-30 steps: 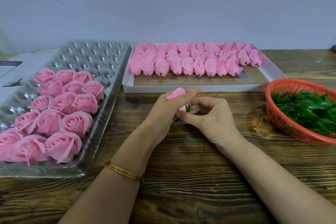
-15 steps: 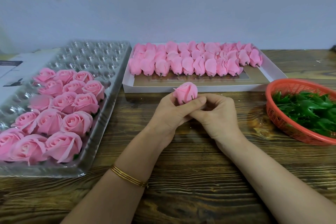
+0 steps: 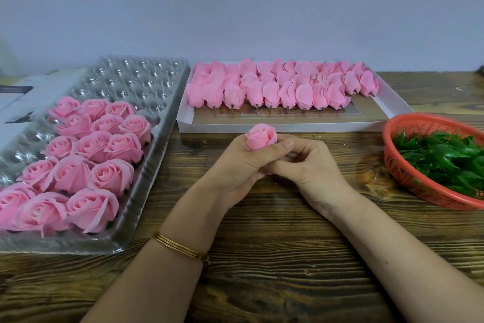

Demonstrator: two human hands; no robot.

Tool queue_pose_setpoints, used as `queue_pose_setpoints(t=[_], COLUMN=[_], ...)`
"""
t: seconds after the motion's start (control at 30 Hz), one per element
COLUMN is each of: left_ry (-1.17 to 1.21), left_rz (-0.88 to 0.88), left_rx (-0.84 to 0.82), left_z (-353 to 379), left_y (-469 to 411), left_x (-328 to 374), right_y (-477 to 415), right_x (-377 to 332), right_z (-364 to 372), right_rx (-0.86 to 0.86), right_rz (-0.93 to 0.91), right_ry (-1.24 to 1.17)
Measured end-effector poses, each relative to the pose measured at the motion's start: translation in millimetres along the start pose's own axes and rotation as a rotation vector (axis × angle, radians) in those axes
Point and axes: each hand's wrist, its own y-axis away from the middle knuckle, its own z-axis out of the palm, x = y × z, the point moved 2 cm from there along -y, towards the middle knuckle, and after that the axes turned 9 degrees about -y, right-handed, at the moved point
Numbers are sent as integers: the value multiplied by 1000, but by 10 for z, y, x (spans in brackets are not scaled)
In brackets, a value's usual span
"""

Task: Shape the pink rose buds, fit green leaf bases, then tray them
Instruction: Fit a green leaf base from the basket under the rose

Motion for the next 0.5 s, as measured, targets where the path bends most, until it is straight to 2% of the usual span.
queue_pose_setpoints(t=[0.2, 0.5], left_ry=[-59, -96], left_rz=[12, 98], left_rx=[-16, 45], left_z=[-12, -18], left_y=[13, -9], left_x=[10, -16], right_y=[-20, -10], right_x=[-9, -34], right_z=[26, -22], right_rx=[-124, -109], right_rz=[80, 174], right_ry=[-129, -181])
